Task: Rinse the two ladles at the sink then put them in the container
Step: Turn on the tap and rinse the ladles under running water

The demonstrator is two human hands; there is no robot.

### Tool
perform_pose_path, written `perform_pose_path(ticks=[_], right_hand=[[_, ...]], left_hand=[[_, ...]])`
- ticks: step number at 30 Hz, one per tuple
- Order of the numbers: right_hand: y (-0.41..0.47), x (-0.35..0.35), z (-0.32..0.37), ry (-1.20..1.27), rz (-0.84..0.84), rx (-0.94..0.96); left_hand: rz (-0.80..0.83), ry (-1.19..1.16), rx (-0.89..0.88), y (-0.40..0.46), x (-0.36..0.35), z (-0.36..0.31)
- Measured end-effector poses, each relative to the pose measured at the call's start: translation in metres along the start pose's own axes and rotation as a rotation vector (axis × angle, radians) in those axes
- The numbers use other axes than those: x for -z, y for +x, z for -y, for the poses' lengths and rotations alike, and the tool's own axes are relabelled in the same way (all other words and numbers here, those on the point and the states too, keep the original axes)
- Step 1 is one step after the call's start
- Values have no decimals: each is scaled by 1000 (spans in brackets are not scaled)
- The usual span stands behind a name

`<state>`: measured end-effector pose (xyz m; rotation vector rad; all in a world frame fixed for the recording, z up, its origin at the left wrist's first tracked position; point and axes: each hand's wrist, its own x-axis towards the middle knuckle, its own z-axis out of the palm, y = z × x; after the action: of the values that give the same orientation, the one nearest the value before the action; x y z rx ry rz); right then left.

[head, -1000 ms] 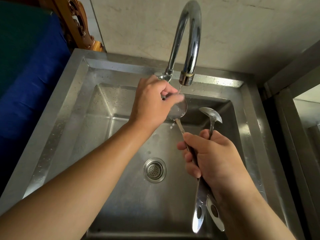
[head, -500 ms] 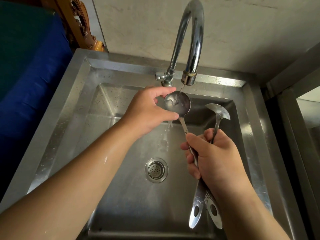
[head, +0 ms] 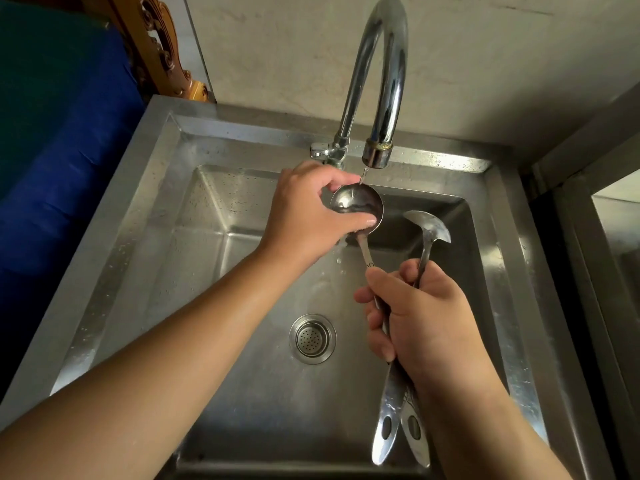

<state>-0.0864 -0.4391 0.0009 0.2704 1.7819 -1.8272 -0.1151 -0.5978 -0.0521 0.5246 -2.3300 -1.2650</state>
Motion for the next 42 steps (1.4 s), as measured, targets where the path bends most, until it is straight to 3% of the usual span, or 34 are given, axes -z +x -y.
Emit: perform_pose_path(ticks=[9,22,28,36,42], right_hand=[[14,-6,11,80,4,-19],[20,-6,10,35,27,-7],[15,-7,5,7,24,11],[11,-5,-4,33,7,7],[20,0,-10,55,1,7]], left_hand=[[-153,47,-104,21,-8,1],[103,-108,46,6,9,15],[78,-166,92,7,3,12],[-115,-108,-24,15,-6,4],[-48,-317,89,12,6,4]])
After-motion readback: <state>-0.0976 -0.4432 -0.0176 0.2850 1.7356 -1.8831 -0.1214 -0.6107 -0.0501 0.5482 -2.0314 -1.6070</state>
